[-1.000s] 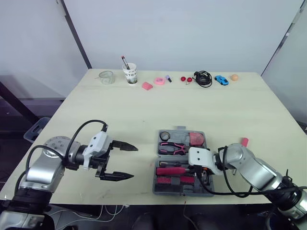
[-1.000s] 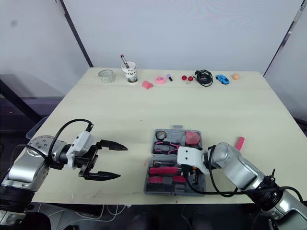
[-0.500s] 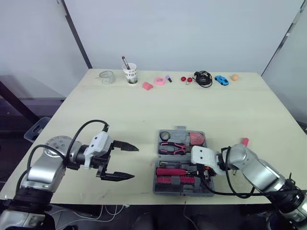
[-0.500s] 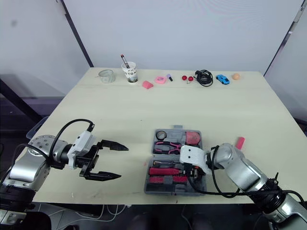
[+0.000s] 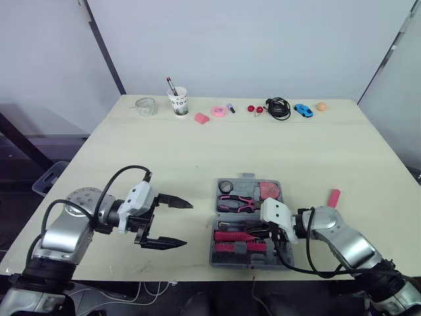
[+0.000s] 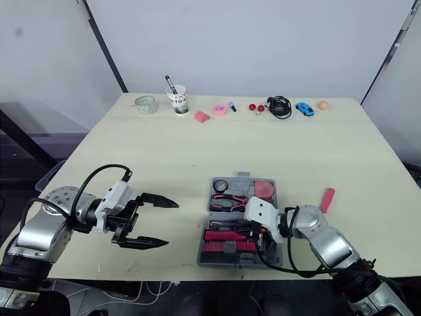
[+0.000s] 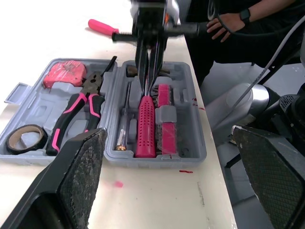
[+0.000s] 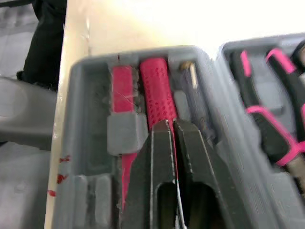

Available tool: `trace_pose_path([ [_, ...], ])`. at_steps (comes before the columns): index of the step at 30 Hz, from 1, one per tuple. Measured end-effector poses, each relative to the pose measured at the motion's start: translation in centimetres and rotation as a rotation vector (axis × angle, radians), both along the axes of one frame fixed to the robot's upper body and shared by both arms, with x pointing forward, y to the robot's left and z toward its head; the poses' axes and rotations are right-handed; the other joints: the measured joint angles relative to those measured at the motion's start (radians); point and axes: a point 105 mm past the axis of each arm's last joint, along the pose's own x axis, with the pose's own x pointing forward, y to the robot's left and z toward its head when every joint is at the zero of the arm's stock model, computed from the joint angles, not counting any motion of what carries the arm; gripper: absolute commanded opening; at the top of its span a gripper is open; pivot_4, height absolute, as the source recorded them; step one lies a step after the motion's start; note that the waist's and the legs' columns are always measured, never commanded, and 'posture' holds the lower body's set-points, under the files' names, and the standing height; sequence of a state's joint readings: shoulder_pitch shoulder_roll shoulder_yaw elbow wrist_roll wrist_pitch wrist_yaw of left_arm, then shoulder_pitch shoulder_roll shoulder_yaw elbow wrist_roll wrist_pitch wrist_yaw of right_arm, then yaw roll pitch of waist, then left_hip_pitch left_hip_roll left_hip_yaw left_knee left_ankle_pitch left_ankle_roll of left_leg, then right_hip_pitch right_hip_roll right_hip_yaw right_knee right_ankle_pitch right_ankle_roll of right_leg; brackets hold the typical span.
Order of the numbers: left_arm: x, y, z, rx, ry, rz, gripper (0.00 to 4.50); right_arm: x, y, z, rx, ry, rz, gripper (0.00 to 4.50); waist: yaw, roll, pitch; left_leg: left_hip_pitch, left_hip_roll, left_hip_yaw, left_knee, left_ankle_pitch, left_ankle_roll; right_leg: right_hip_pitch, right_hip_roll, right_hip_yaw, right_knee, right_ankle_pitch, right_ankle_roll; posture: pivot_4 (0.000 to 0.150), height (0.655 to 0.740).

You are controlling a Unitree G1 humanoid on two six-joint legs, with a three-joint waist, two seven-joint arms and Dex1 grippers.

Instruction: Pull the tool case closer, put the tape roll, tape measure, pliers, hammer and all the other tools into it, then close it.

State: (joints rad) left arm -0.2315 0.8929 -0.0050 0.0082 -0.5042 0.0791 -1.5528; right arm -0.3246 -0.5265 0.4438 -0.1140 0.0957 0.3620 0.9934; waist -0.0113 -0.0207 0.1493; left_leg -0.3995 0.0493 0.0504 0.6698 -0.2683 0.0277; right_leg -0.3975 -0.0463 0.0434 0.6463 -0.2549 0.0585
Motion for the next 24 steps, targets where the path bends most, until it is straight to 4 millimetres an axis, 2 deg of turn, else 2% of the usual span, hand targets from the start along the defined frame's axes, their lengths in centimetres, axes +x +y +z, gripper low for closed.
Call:
trace_pose_path([
  [2,0.0,0.0,0.0,-0.001,0.001,0.000,4.50,0.1,-0.3,-1.2,-0.033,0.011,-0.007,0.09,0.000,0.000,0.000,0.000,0.000,0.000,0.000,0.000,0.000,0.000,0.000,0.000,0.000,0.000,0.000,0.150,0.7400],
  [4,-0.1,-0.1,-0.1,-0.002,0.001,-0.001,4.50,0.3,-0.3,-1.3,-0.035,-0.007,0.000,0.09,0.000,0.000,0.000,0.001,0.000,0.000,0.000,0.000,0.000,0.001,0.000,0.000,0.000,0.000,0.000,0.150,0.7400],
  [13,-0.4,-0.4,-0.3,-0.011,0.004,-0.006,4.50,0.2,-0.4,-1.2,-0.017,-0.027,-0.018,0.09,0.000,-0.001,-0.001,0.002,0.000,0.000,0.000,0.000,0.000,0.001,0.000,0.000,0.001,0.000,0.000,0.150,0.7400],
  [17,-0.4,-0.4,-0.7,-0.042,0.019,0.033,4.50,0.9,-2.0,1.0,0.095,-0.051,-0.147,0.09,0.002,-0.001,0.000,0.001,0.000,0.000,0.000,0.000,0.000,0.001,0.000,0.000,0.001,0.000,0.000,0.150,0.7400],
  [19,-0.3,-0.2,-0.7,-0.075,0.021,0.090,4.50,1.2,-3.6,3.6,0.206,-0.112,-0.234,0.09,0.002,-0.001,-0.001,0.001,0.000,-0.001,0.000,0.000,0.000,0.001,0.000,0.000,0.001,0.001,0.001,0.150,0.7400],
  [22,-0.1,-0.3,-0.6,-0.108,0.023,0.129,4.50,1.4,-5.1,4.2,0.249,-0.133,-0.309,0.09,0.002,-0.001,0.000,0.001,0.000,-0.001,0.000,0.000,0.000,0.001,0.000,0.000,0.001,0.000,0.000,0.150,0.7400],
  [24,0.3,0.2,-0.6,-0.165,0.016,0.230,4.50,0.9,-7.7,4.2,0.315,-0.145,-0.437,0.09,0.008,-0.001,-0.001,0.001,0.000,-0.001,0.000,0.000,0.000,0.002,0.000,0.000,0.001,0.002,0.004,0.150,0.7400],
])
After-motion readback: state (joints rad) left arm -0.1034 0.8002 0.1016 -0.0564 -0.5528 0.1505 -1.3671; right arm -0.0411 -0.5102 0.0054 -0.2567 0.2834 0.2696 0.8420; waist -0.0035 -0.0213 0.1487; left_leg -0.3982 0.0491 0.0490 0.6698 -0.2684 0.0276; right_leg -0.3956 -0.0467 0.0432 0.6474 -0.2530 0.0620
